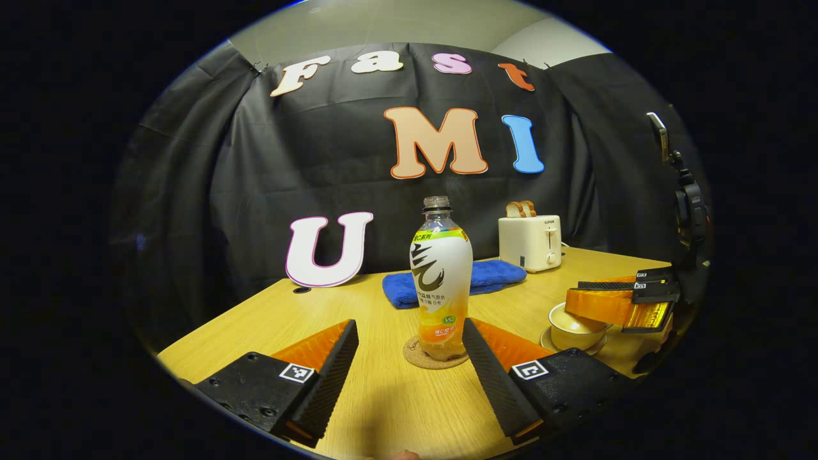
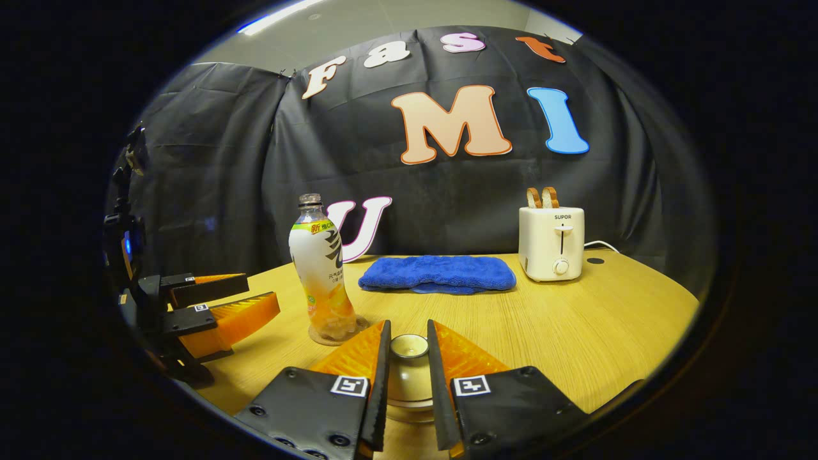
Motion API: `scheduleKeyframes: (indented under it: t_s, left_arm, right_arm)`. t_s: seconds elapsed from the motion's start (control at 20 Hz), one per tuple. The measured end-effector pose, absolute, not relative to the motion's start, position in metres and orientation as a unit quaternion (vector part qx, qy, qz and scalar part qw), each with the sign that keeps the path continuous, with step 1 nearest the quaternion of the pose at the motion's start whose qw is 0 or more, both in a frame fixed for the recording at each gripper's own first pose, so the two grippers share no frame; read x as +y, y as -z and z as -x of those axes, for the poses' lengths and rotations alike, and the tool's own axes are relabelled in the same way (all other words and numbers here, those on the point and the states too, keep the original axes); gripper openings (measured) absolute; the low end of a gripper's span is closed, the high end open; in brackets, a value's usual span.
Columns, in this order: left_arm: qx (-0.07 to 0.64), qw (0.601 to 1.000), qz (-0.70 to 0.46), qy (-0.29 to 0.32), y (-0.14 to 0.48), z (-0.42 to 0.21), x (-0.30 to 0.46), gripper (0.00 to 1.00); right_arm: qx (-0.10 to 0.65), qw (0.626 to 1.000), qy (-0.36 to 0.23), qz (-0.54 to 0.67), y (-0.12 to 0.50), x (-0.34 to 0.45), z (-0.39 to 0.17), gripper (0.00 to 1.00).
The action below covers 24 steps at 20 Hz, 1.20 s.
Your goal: Open the teacup lid with one hand, grasp the water bottle and pour water into the teacup with the other hand; after pouring, place the water bottle on the coaster and then close the teacup lid.
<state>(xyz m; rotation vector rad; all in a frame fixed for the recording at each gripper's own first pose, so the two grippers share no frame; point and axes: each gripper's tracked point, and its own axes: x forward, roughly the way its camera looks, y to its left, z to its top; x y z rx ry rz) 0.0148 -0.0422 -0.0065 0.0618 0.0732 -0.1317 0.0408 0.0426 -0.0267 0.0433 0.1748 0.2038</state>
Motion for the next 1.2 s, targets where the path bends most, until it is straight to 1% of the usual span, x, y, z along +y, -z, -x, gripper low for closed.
scheduleKeyframes:
  t_s: [0.05, 0.2, 0.45, 0.6, 0.7, 0.95, 1.2]
  left_arm:
    - [0.038, 0.997, -0.030, 0.067, 0.007, -0.015, -0.042, 0.96]
    - [0.037, 0.997, -0.030, 0.066, 0.005, -0.013, -0.043, 0.96]
    - [0.027, 0.997, -0.029, 0.064, -0.001, -0.001, -0.044, 0.96]
    - [0.023, 0.998, -0.023, 0.062, -0.001, 0.011, -0.044, 0.96]
    - [0.021, 0.998, -0.025, 0.054, 0.001, 0.017, -0.038, 0.96]
    - [0.008, 0.999, -0.029, 0.042, -0.001, 0.034, -0.031, 0.96]
    - [0.002, 0.999, -0.026, 0.035, -0.004, 0.046, -0.028, 0.96]
  right_arm:
    - [0.088, 0.991, -0.101, -0.022, 0.027, 0.042, -0.041, 0.34]
    - [0.091, 0.990, -0.100, -0.030, 0.026, 0.040, -0.038, 0.36]
    - [0.059, 0.993, -0.100, -0.026, 0.009, 0.040, -0.025, 0.93]
    - [0.031, 0.996, -0.086, -0.006, -0.005, 0.032, -0.013, 0.94]
    - [0.021, 0.997, -0.074, -0.001, -0.010, 0.023, -0.002, 0.97]
    - [0.023, 0.999, -0.035, -0.006, -0.007, 0.003, 0.019, 0.97]
    - [0.023, 1.000, -0.017, 0.007, -0.002, 0.000, 0.028, 0.97]
